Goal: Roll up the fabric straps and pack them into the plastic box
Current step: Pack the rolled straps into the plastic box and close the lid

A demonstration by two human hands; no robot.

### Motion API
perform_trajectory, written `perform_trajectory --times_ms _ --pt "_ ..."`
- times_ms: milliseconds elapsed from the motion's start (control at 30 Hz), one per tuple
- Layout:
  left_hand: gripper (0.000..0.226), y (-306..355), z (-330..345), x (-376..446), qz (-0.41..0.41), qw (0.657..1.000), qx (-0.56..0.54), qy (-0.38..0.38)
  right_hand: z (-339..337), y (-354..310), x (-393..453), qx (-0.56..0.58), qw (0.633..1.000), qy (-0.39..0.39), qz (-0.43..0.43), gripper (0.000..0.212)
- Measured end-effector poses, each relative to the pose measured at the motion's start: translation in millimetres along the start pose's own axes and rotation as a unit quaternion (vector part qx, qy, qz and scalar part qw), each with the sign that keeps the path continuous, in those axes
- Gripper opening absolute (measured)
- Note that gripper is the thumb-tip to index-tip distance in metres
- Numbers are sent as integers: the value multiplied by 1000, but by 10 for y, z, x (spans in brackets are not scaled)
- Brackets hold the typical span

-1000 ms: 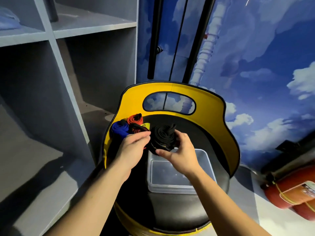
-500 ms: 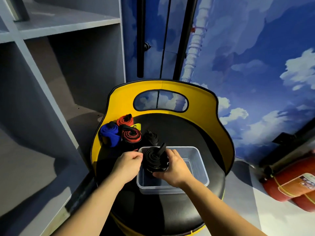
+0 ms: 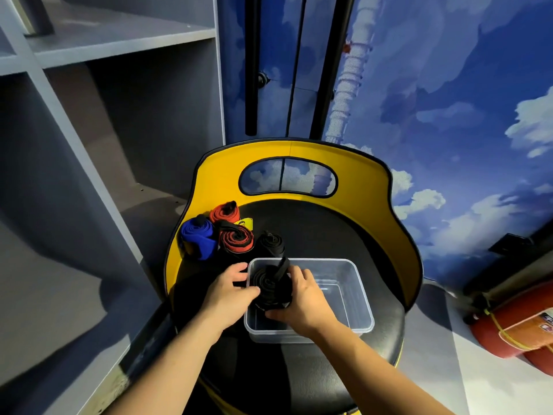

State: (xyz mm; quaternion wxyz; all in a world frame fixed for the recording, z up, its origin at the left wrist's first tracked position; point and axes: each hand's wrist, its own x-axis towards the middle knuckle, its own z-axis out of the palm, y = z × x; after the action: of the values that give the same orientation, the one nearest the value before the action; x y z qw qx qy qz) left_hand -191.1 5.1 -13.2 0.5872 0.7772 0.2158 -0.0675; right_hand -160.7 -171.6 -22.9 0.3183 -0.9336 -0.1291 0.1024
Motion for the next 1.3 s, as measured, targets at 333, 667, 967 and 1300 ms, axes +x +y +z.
perform_trajectory --times_ms 333,667,967,1300 --pt "89 -68 35 1 67 994 91 -12 -100 88 -18 38 998 -40 -5 86" --pt "78 -38 120 17 91 985 142 42 -97 129 -61 86 995 -40 10 95" --pt "72 -41 156 42 97 984 138 48 -211 89 -71 123 992 -30 23 58" --pt "66 -28 171 22 118 985 126 30 -272 124 -60 61 998 13 19 37"
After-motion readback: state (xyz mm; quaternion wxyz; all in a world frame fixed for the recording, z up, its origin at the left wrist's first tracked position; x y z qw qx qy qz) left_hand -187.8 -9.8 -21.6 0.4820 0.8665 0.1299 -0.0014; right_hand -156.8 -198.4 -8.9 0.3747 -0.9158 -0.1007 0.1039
